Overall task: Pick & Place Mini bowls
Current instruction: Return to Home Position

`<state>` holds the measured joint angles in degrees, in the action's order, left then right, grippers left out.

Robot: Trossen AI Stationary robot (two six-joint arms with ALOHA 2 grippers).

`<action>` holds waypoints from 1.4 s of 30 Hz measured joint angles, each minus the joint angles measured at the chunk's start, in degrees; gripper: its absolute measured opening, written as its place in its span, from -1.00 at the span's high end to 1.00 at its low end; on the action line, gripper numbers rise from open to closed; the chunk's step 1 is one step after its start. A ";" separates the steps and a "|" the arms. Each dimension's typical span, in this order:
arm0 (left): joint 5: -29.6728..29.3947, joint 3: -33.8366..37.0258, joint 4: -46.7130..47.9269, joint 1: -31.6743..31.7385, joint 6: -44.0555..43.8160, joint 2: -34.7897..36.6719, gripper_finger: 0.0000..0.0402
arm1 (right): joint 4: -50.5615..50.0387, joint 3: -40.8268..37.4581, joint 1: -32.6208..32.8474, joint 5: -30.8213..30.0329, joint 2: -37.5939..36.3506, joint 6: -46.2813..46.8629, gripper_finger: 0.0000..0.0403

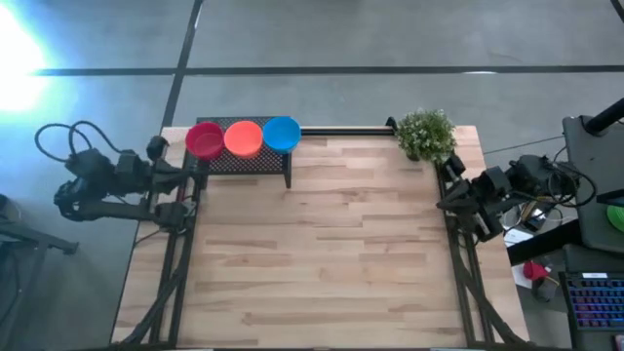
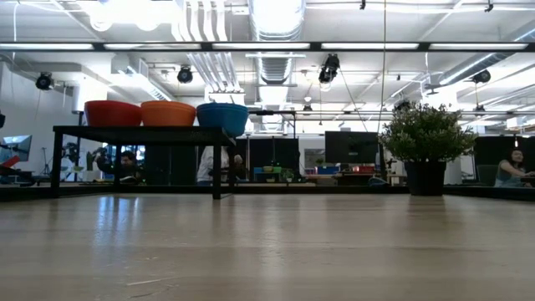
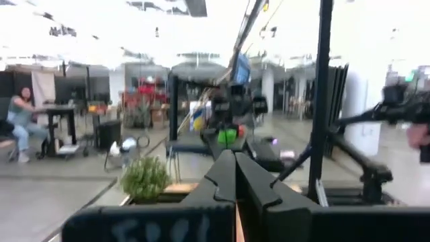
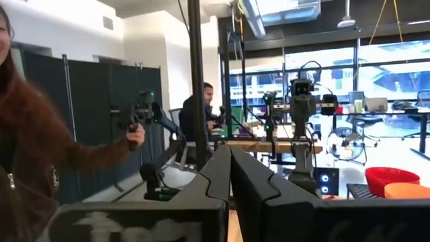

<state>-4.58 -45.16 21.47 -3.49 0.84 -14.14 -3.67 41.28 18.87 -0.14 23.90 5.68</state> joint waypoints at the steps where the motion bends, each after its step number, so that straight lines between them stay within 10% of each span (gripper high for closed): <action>1: 0.26 0.93 -0.98 0.00 -0.10 1.20 1.00 | 0.39 -0.95 0.00 0.00 -1.01 0.09 0.96; 24: 0.21 8.87 -5.06 0.00 0.09 13.84 1.00 | 4.58 -14.33 0.00 -1.44 -23.78 -2.91 0.96; 42: 0.81 16.34 -5.01 0.00 -2.38 13.97 1.00 | 13.87 -24.77 -0.04 -1.55 -23.81 -4.97 0.96</action>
<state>-3.77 -28.82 16.45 -3.49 -1.55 -0.16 10.20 16.51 18.83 -1.69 0.09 0.71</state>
